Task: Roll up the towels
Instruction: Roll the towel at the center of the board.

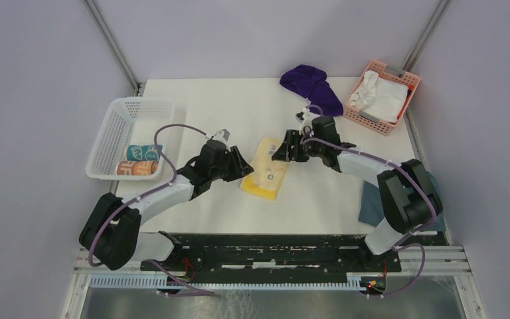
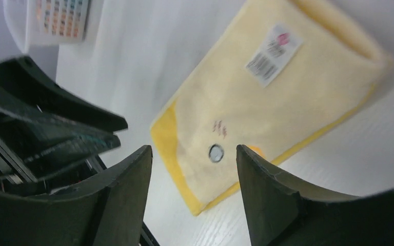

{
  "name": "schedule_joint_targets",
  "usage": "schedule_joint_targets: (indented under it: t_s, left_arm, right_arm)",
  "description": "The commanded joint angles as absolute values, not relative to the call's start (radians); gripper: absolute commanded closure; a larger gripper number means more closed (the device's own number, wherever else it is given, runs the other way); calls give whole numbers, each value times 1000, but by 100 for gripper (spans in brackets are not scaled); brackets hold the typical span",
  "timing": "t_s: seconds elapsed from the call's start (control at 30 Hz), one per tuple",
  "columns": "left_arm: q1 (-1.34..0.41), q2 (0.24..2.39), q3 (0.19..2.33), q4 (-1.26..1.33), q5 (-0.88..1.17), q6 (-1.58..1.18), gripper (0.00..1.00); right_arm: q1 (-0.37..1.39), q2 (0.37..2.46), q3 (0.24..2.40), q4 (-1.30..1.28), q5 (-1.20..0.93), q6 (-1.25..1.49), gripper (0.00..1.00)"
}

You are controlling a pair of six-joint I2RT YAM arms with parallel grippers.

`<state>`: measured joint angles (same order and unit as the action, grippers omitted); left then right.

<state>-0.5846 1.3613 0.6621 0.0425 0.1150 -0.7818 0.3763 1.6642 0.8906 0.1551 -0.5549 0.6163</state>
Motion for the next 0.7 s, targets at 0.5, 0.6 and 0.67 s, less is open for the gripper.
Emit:
schedule_joint_targets:
  t_s: [0.5, 0.6, 0.67]
  left_arm:
    - [-519, 870, 358, -24, -62, -1038, 1]
    - [-517, 859, 353, -45, -70, -1054, 1]
    - [-517, 867, 355, -58, -73, -1062, 1]
  right_arm:
    - [830, 1506, 882, -253, -143, -1, 38]
    - [886, 1546, 914, -253, -63, -41, 40]
    - [912, 1584, 939, -259, -23, -61, 41]
